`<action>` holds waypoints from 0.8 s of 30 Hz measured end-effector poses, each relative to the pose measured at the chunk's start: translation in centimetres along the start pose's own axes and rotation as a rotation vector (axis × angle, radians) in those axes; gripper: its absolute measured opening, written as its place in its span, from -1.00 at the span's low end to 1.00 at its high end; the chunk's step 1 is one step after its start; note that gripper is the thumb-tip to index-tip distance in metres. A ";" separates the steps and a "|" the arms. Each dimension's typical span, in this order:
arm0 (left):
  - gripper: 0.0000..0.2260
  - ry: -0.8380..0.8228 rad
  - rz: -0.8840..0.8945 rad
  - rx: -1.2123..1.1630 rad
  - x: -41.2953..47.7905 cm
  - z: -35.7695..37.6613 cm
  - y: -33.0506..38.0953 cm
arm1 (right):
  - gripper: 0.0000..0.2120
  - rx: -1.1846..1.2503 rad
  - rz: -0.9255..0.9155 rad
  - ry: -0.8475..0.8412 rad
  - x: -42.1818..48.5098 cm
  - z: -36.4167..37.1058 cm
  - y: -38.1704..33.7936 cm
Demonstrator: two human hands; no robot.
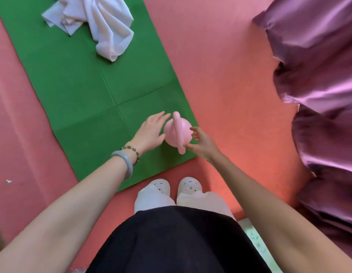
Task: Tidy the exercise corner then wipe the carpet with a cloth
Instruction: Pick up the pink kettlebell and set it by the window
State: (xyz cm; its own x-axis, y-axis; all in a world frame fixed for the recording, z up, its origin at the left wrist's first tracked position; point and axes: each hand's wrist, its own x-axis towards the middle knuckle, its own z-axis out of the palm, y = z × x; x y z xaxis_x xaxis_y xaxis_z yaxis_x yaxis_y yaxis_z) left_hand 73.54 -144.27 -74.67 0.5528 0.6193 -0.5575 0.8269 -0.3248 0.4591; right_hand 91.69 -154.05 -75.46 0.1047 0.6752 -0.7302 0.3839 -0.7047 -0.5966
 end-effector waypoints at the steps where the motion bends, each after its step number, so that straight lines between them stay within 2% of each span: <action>1: -0.35 -0.028 0.100 0.187 0.9 0.2 -0.3 | -0.34 0.016 0.020 -0.006 0.7 0.4 0.5; 3: -0.31 -0.063 0.260 0.426 2.8 0.7 -0.5 | -0.35 0.011 0.036 -0.043 1.7 1.2 1.3; 5: -0.37 -0.087 0.397 0.547 4.6 1.0 -0.4 | -0.39 -0.044 0.023 -0.103 2.4 1.8 1.8; 9: -0.62 -0.033 0.600 0.616 6.9 1.2 -0.3 | -0.66 -0.053 0.003 -0.144 2.8 2.4 1.6; 13: -0.70 0.003 0.752 0.704 7.0 0.9 0.2 | -0.78 -0.007 0.028 -0.078 2.1 3.1 1.4; 16: -0.72 0.005 0.765 0.724 5.5 0.3 0.8 | -0.89 -0.034 0.052 -0.036 0.8 2.4 1.0; 18: -0.71 0.015 0.714 0.671 3.7 -0.2 0.7 | -0.92 -0.053 0.034 -0.028 -0.5 1.1 0.2; 24: -0.70 -0.074 0.496 0.496 -3.7 -5.1 5.8 | -0.86 -0.117 0.015 -0.066 -8.2 -3.2 -4.4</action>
State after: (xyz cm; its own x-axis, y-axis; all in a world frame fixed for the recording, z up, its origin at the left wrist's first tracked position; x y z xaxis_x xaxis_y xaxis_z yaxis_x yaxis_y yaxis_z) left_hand 75.80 -144.82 -66.42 0.8678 0.2691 -0.4178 0.4151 -0.8547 0.3117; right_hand 92.10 -155.83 -65.79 0.0527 0.6461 -0.7614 0.4877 -0.6820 -0.5450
